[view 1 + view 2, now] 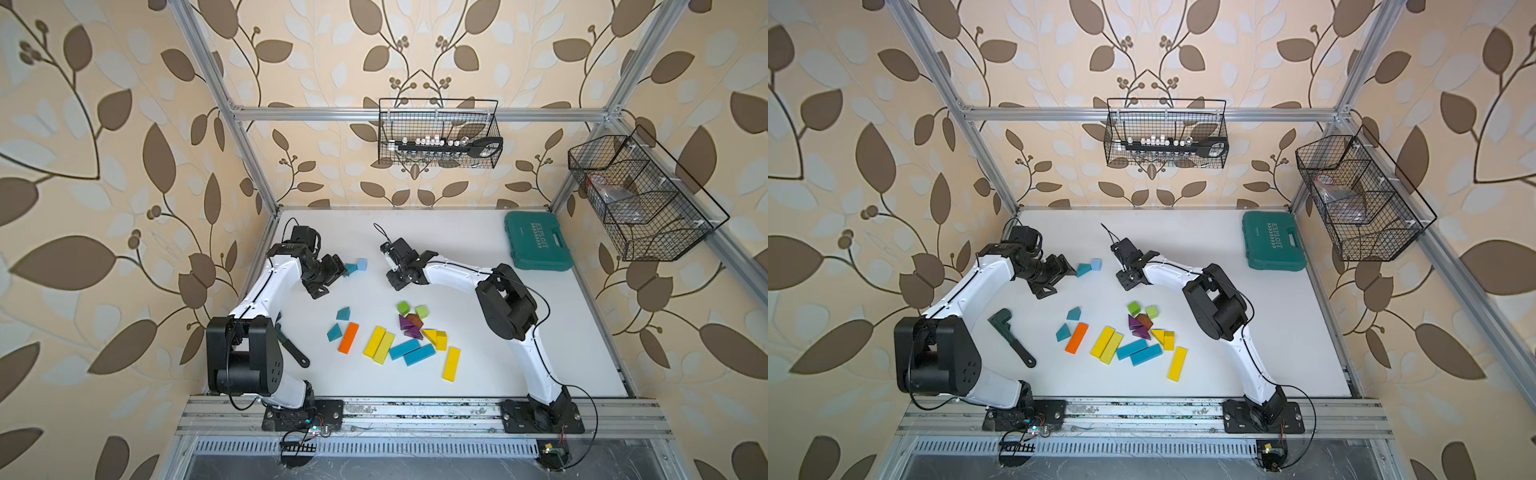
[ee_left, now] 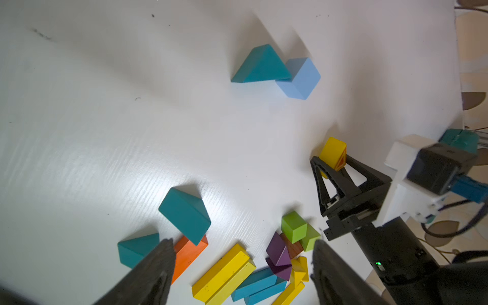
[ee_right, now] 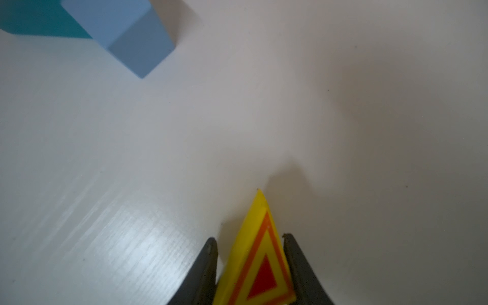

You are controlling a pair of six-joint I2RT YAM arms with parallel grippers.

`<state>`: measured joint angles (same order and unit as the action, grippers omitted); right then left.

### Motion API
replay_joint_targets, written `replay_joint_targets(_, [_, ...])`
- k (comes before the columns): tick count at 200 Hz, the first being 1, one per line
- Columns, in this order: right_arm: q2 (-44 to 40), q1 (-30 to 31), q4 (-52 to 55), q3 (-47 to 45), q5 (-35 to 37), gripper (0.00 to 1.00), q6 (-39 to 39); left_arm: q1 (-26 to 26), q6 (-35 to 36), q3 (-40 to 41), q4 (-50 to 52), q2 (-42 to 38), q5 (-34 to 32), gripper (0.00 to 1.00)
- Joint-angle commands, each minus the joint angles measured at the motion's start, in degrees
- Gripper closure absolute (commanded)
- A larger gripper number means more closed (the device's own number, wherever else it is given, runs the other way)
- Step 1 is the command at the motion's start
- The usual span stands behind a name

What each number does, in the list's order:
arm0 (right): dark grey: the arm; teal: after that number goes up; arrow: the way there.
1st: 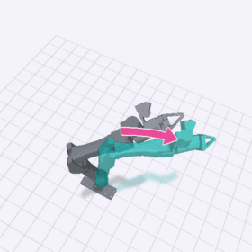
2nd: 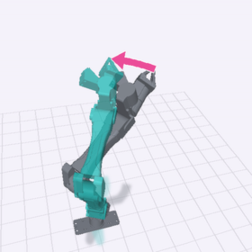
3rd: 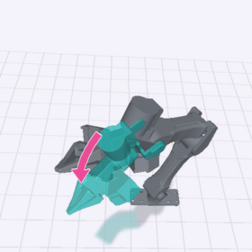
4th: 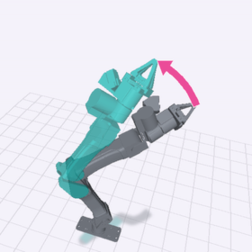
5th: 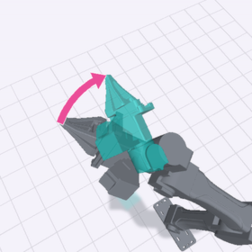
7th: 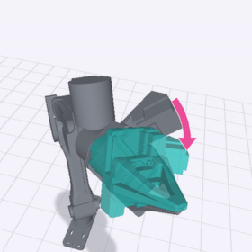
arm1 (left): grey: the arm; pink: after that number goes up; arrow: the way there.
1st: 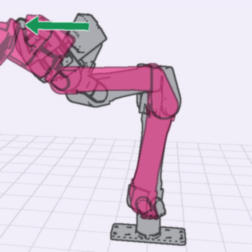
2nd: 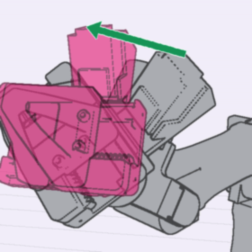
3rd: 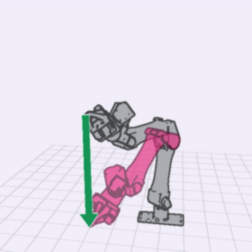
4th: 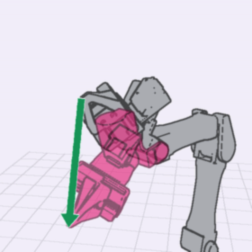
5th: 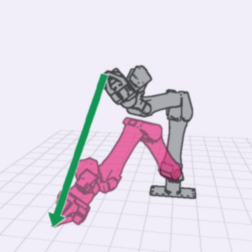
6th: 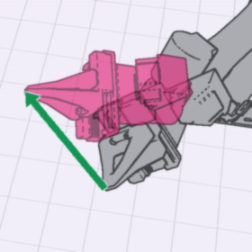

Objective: Assemble a small pinwheel with building blocks
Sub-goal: Place the building block at the center of the board.

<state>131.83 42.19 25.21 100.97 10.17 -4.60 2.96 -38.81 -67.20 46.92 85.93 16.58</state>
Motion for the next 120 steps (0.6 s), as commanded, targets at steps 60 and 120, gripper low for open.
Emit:
replay_joint_targets(60, [1.43,0.91,10.71,6.46,1.67,0.52,-1.73,2.94,1.64,-6.07,7.22,4.07,-6.1,0.16])
replay_joint_targets(120, [-7.98,-1.5,12.37,2.53,-6.72,0.35,-5.71,7.39,0.02,-12.7,10.86,7.21,-9.47,0.15])
